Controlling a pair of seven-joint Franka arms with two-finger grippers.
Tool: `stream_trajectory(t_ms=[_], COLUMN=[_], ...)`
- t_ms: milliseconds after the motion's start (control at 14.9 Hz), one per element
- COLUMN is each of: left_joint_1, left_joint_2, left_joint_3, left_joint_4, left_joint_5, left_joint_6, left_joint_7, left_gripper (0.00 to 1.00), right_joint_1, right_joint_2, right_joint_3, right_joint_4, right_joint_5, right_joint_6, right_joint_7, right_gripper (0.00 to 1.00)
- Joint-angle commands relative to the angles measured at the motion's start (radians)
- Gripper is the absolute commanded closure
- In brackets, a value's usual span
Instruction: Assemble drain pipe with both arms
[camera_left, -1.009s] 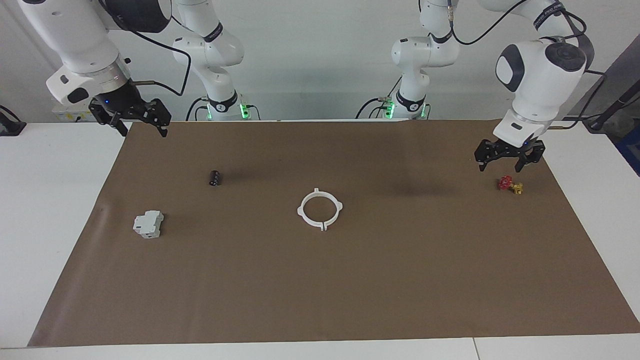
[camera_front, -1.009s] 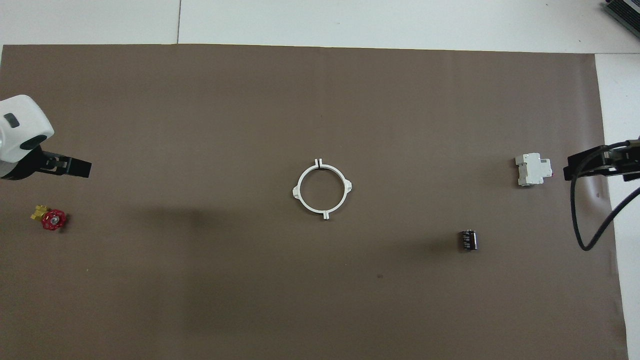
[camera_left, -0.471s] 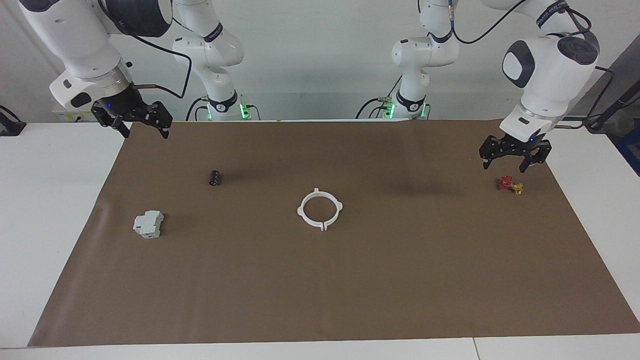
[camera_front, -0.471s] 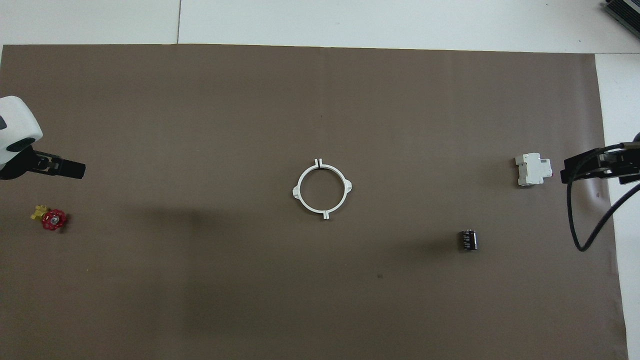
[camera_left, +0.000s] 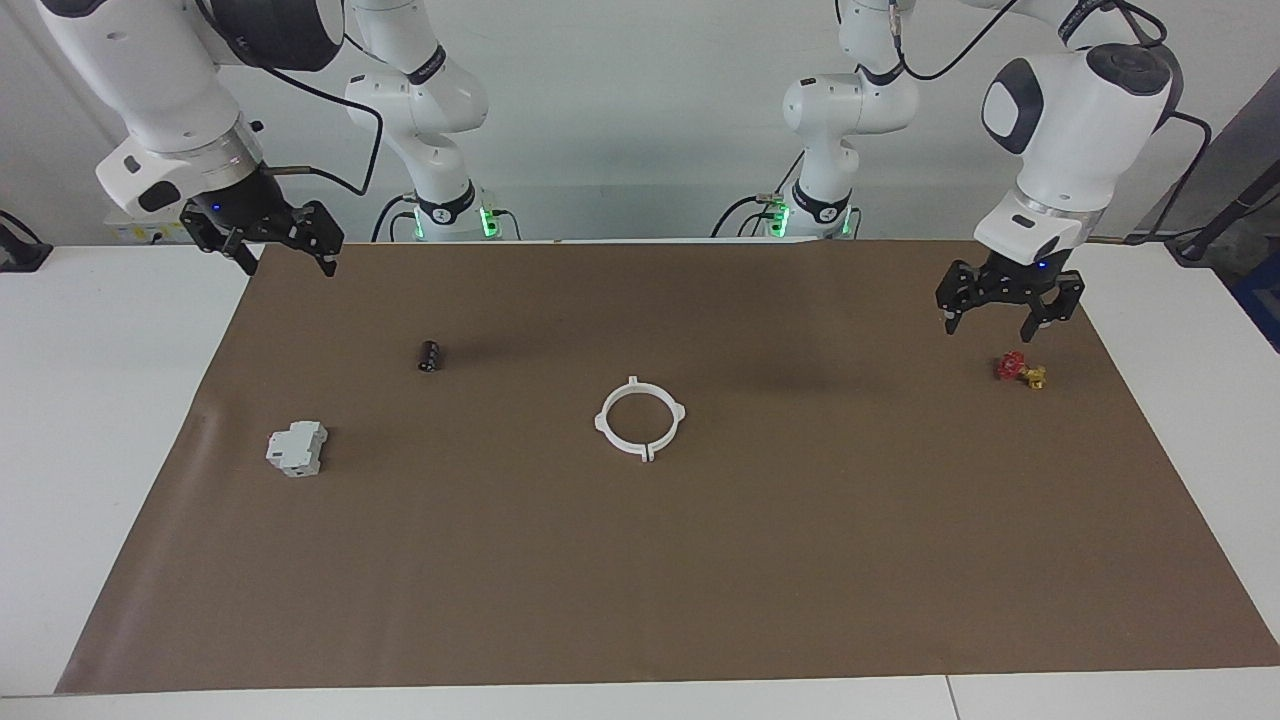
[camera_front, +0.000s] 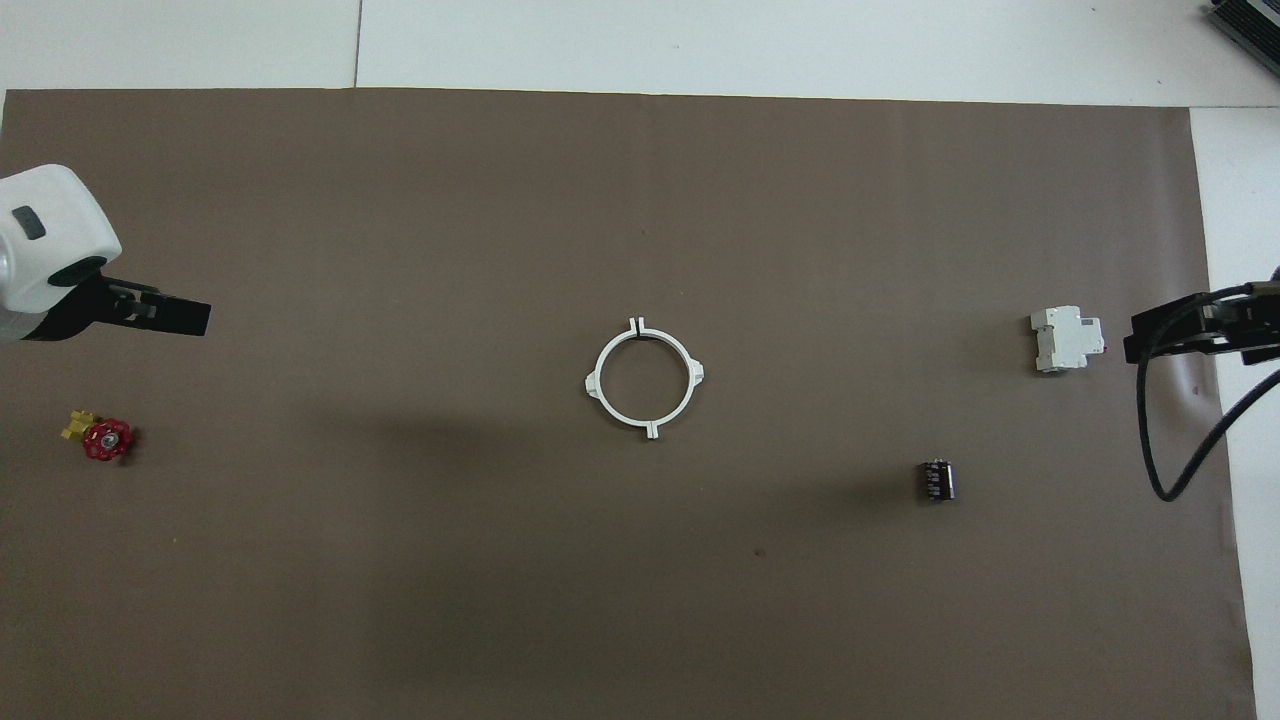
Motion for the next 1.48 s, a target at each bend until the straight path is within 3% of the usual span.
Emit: stream_trajectory(t_ms=[0, 1413], left_joint_1=[-0.015, -0.016], left_joint_2=[-0.032, -0.069], left_joint_3=[0.004, 0.001], left_joint_4=[-0.002, -0.012], left_joint_5=[-0.012, -0.012], left_joint_6=[-0.028, -0.05], left_joint_7=[-0.023, -0.031], left_gripper=[0.0, 0.0], right_joint_1=[-0.002, -0.002], right_joint_2=[0.004, -0.001], right_joint_3=[0.005, 0.005], right_joint_4=[0.014, 0.001], right_joint_5=[0.0, 0.004], right_joint_6=[-0.007, 0.005], right_joint_7=[0.005, 0.005], right_gripper=[0.0, 0.0])
